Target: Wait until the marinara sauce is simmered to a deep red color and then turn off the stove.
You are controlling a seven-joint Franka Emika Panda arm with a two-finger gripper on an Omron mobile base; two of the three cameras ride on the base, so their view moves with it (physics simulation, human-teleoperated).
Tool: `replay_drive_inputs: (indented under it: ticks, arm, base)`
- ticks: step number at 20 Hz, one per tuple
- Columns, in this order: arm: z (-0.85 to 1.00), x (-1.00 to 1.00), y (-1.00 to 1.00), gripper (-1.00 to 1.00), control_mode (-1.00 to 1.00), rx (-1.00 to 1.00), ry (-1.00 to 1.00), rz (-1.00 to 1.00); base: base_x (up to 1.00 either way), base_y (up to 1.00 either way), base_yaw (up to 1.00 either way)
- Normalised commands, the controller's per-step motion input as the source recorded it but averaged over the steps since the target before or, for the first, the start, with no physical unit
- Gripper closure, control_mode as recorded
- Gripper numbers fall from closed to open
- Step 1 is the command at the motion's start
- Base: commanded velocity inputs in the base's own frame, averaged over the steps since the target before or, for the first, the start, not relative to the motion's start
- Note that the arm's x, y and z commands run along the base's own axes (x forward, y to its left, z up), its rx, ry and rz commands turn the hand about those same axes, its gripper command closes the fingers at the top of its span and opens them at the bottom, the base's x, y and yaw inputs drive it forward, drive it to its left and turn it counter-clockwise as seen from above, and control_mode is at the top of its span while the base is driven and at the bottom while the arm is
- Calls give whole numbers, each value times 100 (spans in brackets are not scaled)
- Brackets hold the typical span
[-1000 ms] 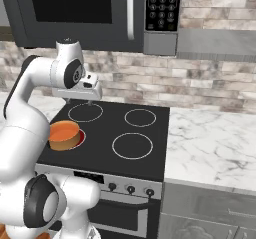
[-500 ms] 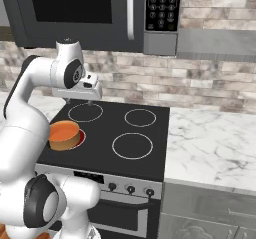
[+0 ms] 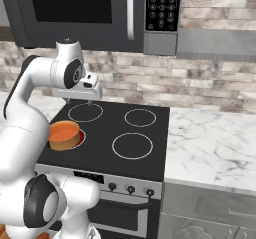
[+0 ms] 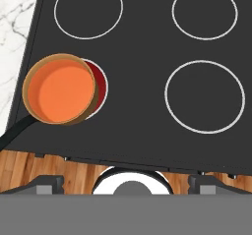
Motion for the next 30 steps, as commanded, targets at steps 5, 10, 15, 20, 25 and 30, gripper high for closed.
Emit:
replay_drive_inputs:
  ticks: [5, 10, 15, 20, 25, 30]
  arm:
    - [0, 0, 0, -100, -100, 0, 0, 0]
    - [0, 0, 0, -100, -100, 0, 0, 0]
    - [0, 0, 0, -100, -100, 0, 0, 0]
    - [0, 0, 0, -100, -100, 0, 0, 0]
    - [0, 0, 0, -100, -100, 0, 0, 0]
    - [0, 0, 0, -100, -100, 0, 0, 0]
  base:
    - [0, 0, 0]
    - [0, 0, 0]
    - [0, 0, 0]
    - [0, 0, 0]
    - [0, 0, 0]
    - [0, 0, 0]
